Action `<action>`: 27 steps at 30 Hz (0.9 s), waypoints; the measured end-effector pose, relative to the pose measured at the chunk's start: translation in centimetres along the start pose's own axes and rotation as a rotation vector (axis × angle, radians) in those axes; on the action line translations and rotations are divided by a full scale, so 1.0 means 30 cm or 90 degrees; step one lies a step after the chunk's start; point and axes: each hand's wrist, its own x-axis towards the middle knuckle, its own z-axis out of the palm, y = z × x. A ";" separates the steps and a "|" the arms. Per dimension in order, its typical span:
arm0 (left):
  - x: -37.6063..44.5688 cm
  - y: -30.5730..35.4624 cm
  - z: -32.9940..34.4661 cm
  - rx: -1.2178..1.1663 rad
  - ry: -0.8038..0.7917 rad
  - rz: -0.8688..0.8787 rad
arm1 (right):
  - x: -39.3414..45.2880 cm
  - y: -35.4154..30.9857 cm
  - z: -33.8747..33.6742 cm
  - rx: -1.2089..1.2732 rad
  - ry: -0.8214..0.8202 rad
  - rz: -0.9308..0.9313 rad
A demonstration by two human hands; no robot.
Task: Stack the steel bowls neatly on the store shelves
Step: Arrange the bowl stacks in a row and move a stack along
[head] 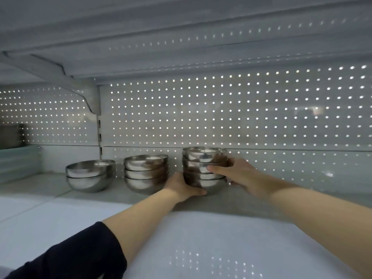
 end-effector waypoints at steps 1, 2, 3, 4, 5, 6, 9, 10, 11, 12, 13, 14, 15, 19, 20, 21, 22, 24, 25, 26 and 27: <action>0.003 -0.003 0.001 -0.006 0.000 0.005 | 0.001 0.000 0.001 0.004 -0.002 0.003; 0.005 -0.005 0.001 -0.013 0.000 0.010 | 0.001 0.001 0.001 0.006 -0.001 0.002; 0.006 -0.006 0.001 -0.015 0.001 0.016 | 0.001 0.001 0.001 0.007 0.001 0.000; 0.006 -0.007 0.002 -0.018 0.003 0.023 | 0.001 0.001 0.001 0.009 0.002 -0.001; 0.004 -0.007 0.003 -0.023 0.005 0.031 | 0.001 0.002 0.000 0.009 0.000 -0.002; 0.004 -0.008 0.004 -0.033 0.007 0.039 | 0.000 0.000 0.000 0.005 -0.003 -0.004; 0.002 -0.006 0.005 -0.052 0.010 0.053 | -0.001 -0.007 -0.001 -0.002 -0.006 -0.022; 0.001 -0.003 0.005 -0.058 0.011 0.053 | -0.001 -0.008 -0.002 0.003 -0.005 -0.028; 0.000 -0.002 0.005 -0.062 0.012 0.052 | -0.001 -0.006 -0.003 0.007 -0.005 -0.032; 0.001 -0.002 0.007 -0.064 0.016 0.052 | -0.001 -0.004 -0.004 0.010 -0.005 -0.034; 0.002 -0.004 0.008 -0.063 0.020 0.050 | 0.000 -0.002 -0.005 0.012 -0.002 -0.036; 0.003 -0.005 0.010 -0.065 0.025 0.047 | -0.001 0.000 -0.004 0.015 0.004 -0.038; 0.003 -0.006 0.010 -0.071 0.029 0.043 | -0.003 0.003 -0.004 0.017 0.010 -0.040; 0.003 -0.008 0.009 -0.091 0.024 0.042 | -0.009 0.005 -0.002 0.022 0.021 -0.036; 0.002 -0.007 0.008 -0.090 0.022 0.043 | -0.009 0.003 -0.003 0.021 0.019 -0.034; 0.002 -0.007 0.007 -0.090 0.019 0.045 | -0.009 0.002 -0.003 0.020 0.019 -0.033; 0.002 -0.006 0.007 -0.091 0.018 0.046 | -0.010 0.000 -0.005 0.017 0.019 -0.034; 0.001 -0.005 0.008 -0.090 0.019 0.049 | -0.007 -0.001 -0.011 0.011 0.014 -0.050; 0.000 -0.006 0.008 -0.089 0.019 0.051 | -0.007 -0.002 -0.014 0.008 0.013 -0.058; 0.001 -0.006 0.008 -0.090 0.020 0.052 | -0.007 -0.002 -0.016 0.005 0.013 -0.064; 0.001 -0.007 0.008 -0.091 0.021 0.052 | -0.008 -0.002 -0.019 0.002 0.013 -0.067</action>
